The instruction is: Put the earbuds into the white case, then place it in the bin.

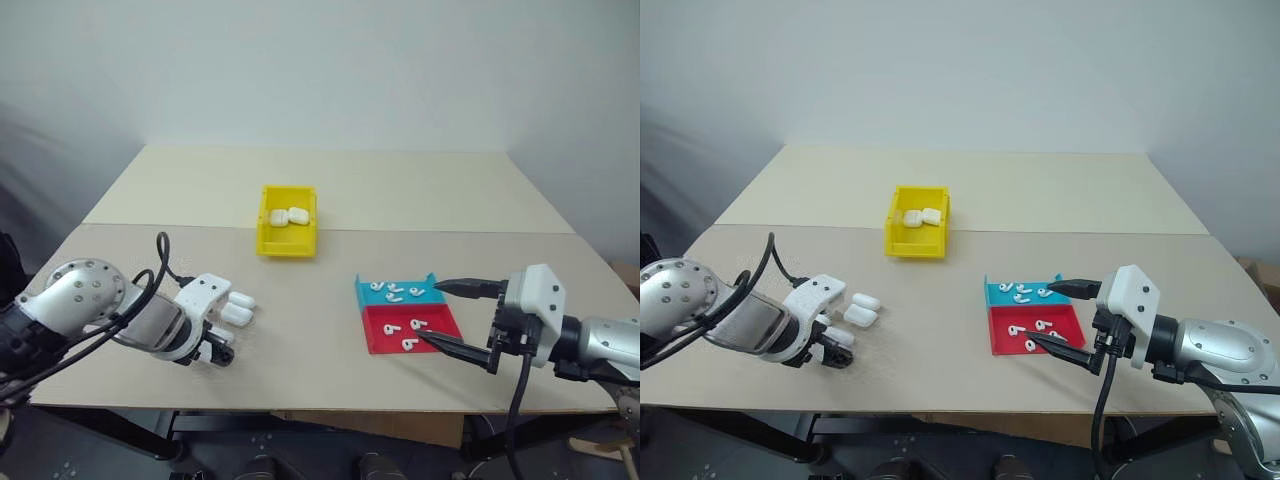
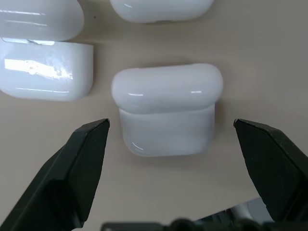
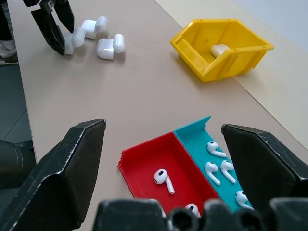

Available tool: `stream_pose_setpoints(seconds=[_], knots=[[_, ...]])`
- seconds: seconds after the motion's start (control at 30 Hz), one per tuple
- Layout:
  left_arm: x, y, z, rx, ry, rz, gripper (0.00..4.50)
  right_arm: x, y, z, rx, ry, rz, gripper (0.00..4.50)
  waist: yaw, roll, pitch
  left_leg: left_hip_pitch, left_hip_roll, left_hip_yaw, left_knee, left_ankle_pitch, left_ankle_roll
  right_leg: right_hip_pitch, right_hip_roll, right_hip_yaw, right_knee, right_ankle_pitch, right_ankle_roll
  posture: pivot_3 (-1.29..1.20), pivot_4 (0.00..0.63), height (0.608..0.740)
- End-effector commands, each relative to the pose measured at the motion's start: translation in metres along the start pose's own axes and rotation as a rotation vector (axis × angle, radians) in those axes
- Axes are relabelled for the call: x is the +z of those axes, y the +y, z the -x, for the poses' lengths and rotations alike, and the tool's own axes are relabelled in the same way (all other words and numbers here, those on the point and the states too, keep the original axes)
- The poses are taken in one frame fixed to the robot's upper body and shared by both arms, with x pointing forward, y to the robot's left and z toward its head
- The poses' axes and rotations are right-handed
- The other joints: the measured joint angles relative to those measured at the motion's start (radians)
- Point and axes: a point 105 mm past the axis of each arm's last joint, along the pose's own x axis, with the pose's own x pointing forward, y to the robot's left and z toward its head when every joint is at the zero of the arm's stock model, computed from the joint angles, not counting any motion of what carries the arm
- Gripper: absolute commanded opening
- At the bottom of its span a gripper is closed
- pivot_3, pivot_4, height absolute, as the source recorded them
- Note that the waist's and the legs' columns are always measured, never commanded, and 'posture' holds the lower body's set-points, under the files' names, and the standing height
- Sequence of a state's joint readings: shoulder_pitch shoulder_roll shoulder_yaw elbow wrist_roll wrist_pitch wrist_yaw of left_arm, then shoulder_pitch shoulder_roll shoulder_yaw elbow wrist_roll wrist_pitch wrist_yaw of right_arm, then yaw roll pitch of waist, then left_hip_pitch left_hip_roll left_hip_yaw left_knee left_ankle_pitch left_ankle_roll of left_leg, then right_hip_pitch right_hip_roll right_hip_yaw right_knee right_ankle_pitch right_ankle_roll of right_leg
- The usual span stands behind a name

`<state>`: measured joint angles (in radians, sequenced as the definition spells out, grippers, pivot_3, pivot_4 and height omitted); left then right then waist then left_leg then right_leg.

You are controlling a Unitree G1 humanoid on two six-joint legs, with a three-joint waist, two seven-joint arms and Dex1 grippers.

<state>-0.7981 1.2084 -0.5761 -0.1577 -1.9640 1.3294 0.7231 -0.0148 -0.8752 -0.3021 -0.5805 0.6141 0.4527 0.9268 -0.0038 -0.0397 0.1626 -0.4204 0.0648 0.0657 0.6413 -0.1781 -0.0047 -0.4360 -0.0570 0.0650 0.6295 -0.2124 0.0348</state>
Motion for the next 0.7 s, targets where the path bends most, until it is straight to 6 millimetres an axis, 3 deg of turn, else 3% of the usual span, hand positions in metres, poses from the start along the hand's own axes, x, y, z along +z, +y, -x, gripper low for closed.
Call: stream_pose_setpoints(seconds=[0.03,0.37,0.47,0.57,0.7], knots=[[0.0062,-0.0005,-0.0001,0.045,-0.053,0.026,4.5,0.0115,0.0008,0.0008,-0.004,-0.039,0.035,4.47,0.001,0.0,0.0,0.0,0.0,0.0,0.0,0.0,0.0,0.0,0.0,0.0,0.0,0.0,0.0,0.0,0.15,0.74],[0.0001,-0.0032,-0.0027,0.032,-0.021,0.001,4.5,0.0114,0.0028,0.0002,-0.005,-0.039,0.031,4.47,0.011,0.0,0.0,0.0,0.0,0.0,0.0,0.001,-0.001,0.0,0.0,0.0,0.0,0.0,0.0,0.0,0.15,0.74],[-0.0005,-0.0028,-0.0028,0.038,-0.018,-0.002,3.92,0.0111,0.0032,-0.0002,-0.005,-0.04,0.027,4.5,0.011,0.0,0.0,0.0,0.0,0.0,0.0,0.001,-0.001,0.0,0.0,0.0,0.0,0.0,0.0,0.0,0.15,0.74],[-0.0003,-0.0031,-0.0019,0.034,-0.021,-0.004,2.93,0.0102,0.0036,-0.0007,-0.006,-0.037,0.026,4.5,0.012,0.0,0.0,0.0,0.0,0.0,0.0,0.001,-0.002,0.0,0.0,0.0,0.0,0.0,0.0,0.0,0.15,0.74],[0.0014,-0.0011,0.002,0.043,-0.04,-0.001,2.77,0.0104,0.0034,-0.0008,-0.008,-0.039,0.026,4.5,0.012,0.0,0.0,0.0,0.0,0.0,0.0,0.001,-0.002,0.0,0.0,0.0,0.0,0.0,0.0,0.0,0.15,0.74]])
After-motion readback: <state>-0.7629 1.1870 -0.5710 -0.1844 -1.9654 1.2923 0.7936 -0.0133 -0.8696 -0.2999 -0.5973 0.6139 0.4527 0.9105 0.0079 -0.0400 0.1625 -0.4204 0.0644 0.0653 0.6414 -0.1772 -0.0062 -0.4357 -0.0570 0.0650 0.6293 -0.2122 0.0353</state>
